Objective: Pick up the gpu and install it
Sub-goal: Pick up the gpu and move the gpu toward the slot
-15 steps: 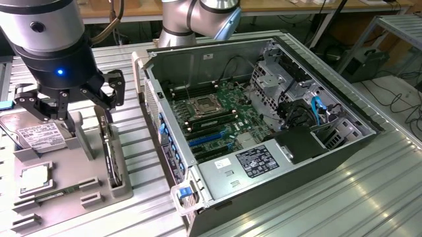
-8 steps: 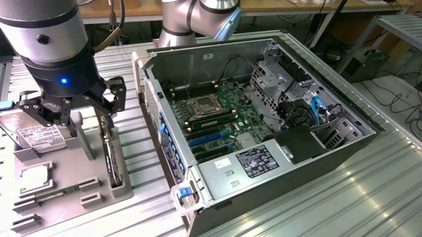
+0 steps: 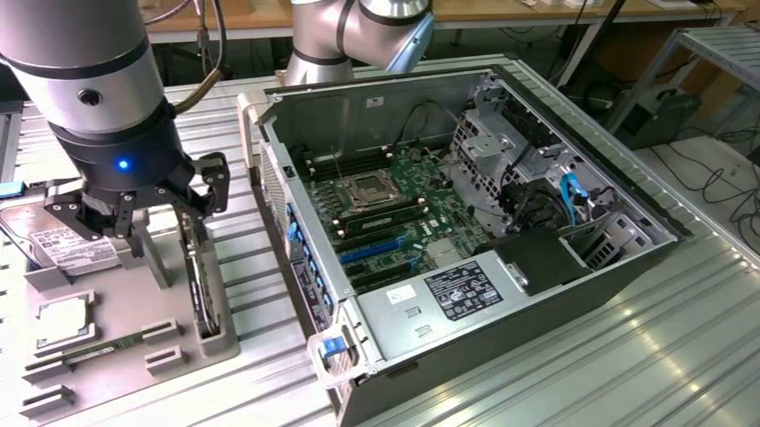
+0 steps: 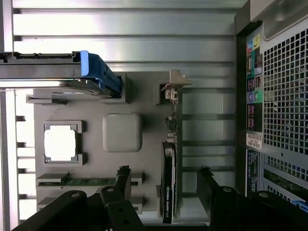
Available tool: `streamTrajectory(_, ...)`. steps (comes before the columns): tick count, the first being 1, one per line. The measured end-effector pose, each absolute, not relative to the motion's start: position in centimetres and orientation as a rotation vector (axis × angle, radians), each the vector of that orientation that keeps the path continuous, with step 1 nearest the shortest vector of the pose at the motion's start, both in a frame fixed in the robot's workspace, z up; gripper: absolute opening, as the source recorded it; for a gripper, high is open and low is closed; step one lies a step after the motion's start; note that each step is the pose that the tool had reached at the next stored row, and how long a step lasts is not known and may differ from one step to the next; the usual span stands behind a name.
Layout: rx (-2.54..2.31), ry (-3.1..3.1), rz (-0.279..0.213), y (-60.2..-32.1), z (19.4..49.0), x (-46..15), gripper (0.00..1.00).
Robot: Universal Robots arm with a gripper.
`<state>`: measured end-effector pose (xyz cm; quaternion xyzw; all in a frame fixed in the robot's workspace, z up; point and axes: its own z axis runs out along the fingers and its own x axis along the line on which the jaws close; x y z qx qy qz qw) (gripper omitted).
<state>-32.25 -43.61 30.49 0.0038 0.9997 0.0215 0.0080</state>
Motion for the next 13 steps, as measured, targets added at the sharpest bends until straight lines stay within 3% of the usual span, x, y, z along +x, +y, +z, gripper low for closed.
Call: streamTrajectory(13, 0.012, 3.127, 0.067, -43.7, 29.0, -32.3, 0.66)
